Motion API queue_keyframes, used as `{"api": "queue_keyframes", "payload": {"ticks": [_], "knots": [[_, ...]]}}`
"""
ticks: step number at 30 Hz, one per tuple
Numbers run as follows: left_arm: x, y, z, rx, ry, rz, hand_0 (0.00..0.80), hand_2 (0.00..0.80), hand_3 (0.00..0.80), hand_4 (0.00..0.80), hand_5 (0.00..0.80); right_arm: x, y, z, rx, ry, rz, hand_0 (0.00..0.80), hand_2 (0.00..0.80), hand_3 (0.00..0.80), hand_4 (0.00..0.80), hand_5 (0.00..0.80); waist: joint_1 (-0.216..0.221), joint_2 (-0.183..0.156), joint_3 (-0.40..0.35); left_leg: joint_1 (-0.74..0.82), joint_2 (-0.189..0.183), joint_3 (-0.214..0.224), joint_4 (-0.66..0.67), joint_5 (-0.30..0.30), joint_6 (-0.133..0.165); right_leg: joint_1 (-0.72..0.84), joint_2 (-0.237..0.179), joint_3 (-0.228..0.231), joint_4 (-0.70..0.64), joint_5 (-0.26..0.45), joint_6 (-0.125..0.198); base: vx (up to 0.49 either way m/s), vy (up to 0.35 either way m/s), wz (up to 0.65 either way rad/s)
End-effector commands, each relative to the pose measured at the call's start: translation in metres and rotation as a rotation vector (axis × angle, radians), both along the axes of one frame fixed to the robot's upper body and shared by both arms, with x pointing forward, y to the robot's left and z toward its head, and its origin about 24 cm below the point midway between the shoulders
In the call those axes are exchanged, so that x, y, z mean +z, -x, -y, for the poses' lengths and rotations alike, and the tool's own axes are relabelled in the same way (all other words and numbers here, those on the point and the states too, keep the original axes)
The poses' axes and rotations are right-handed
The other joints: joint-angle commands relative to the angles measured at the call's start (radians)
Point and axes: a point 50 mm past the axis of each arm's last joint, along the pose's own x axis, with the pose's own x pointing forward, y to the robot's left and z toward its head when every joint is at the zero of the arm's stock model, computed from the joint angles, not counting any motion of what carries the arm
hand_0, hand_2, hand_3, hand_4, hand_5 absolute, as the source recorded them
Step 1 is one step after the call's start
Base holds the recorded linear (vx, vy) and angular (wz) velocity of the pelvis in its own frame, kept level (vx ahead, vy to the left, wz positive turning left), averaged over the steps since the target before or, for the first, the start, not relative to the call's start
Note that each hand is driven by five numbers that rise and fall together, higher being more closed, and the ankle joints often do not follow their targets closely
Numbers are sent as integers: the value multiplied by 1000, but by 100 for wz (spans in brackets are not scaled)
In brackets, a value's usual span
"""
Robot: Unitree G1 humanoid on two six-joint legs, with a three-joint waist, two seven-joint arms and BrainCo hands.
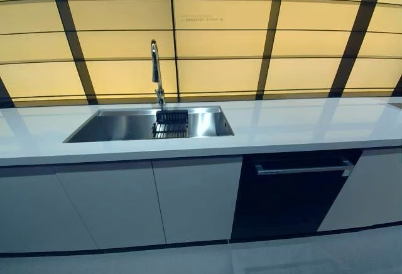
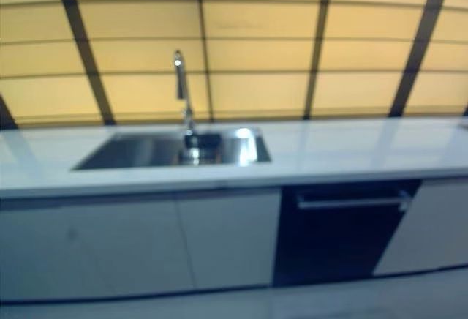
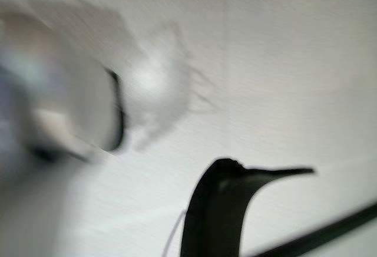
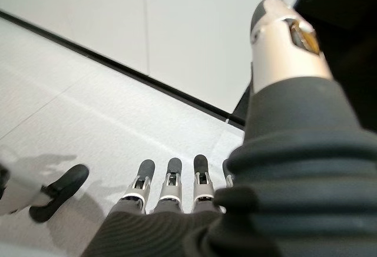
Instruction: Take plates into dishwasher
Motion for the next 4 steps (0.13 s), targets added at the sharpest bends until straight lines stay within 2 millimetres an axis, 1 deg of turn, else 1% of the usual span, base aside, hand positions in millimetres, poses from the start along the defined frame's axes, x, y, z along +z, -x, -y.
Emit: {"api": "queue_keyframes", "payload": {"ticks": [1, 4], "knots": [[0, -21, 13, -92, 5, 11, 0, 0, 0, 0, 0, 1, -17, -8, 137, 14, -61, 0, 0, 0, 0, 0, 13, 12, 58, 15, -37, 18, -2, -75, 76, -27, 6, -7, 44, 0, -27, -30, -18, -4], [0, -20, 11, -120, -12, 4, 0, 0, 0, 0, 0, -1, -12, -6, 113, 15, -110, 0, 0, 0, 0, 0, 17, 10, 58, 16, -37, 16, -2, -76, 76, -23, 8, -11, 41, 1, -26, 0, 0, 0]]}}
